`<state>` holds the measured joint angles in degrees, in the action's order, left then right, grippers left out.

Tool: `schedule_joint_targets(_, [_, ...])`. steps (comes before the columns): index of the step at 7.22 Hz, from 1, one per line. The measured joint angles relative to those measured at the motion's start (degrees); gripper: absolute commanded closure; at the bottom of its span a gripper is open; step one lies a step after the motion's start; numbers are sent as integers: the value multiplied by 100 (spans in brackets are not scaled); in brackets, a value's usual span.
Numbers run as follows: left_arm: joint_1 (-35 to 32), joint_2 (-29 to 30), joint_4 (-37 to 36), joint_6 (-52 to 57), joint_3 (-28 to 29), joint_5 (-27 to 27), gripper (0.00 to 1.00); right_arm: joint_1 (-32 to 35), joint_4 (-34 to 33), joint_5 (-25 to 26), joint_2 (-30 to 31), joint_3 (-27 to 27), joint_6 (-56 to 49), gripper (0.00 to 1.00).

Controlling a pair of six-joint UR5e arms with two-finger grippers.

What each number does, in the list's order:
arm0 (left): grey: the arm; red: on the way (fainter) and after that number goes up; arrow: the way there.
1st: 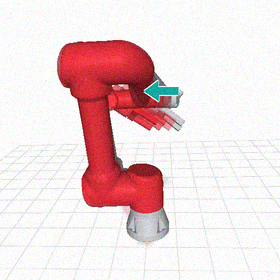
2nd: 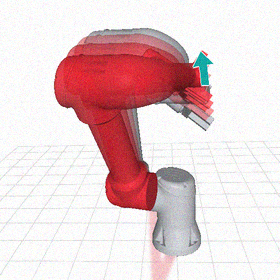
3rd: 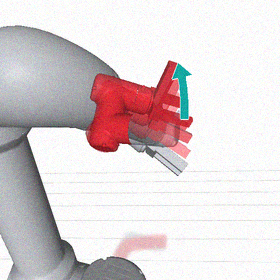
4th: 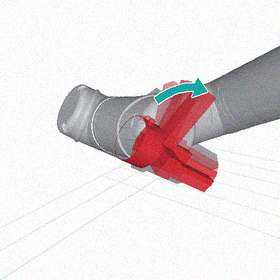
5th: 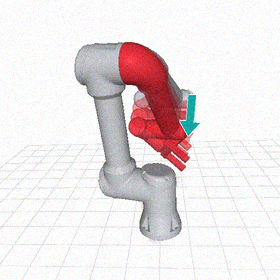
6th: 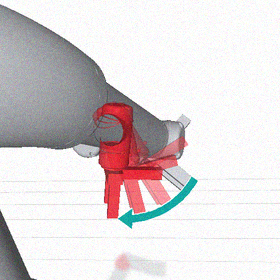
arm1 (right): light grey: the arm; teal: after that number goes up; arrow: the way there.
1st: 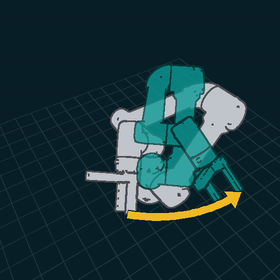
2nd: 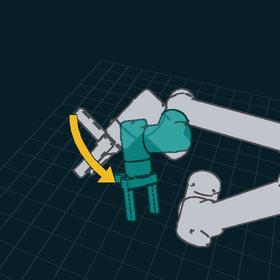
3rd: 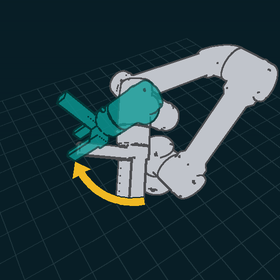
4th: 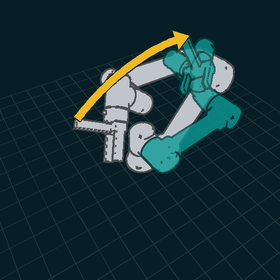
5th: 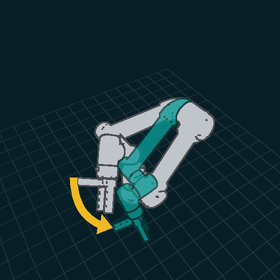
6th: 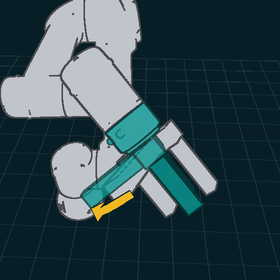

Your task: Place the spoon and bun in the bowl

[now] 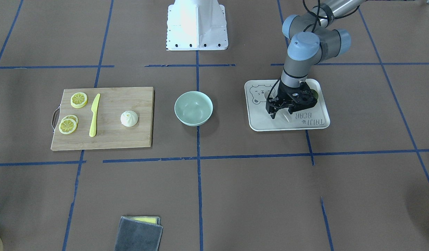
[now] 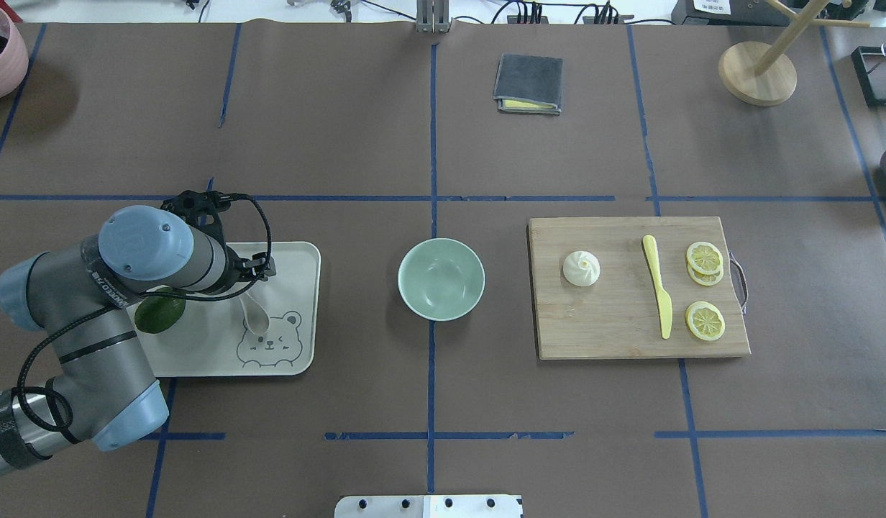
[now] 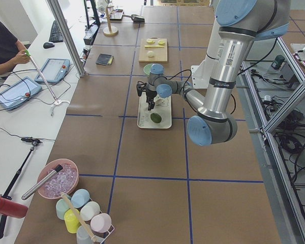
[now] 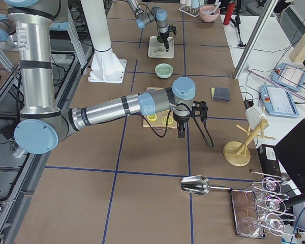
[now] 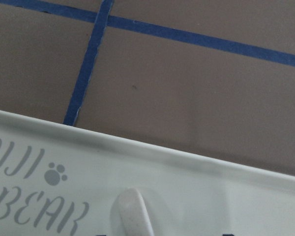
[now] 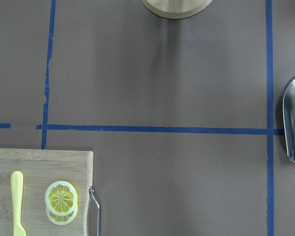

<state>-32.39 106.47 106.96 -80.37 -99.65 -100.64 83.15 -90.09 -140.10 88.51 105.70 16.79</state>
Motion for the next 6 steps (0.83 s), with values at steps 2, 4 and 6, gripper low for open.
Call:
schedule_joint_targets(2, [7, 0, 5, -96, 1, 2, 95, 0, 0, 0, 0, 14, 14, 0])
schedule_joint_targets(4, [10, -4, -18, -116, -17, 9, 100, 0, 0, 0, 0, 20, 27, 0])
schedule_joint_targets(6, [10, 6, -149, -119, -60, 7, 100, 0, 0, 0, 0, 16, 32, 0])
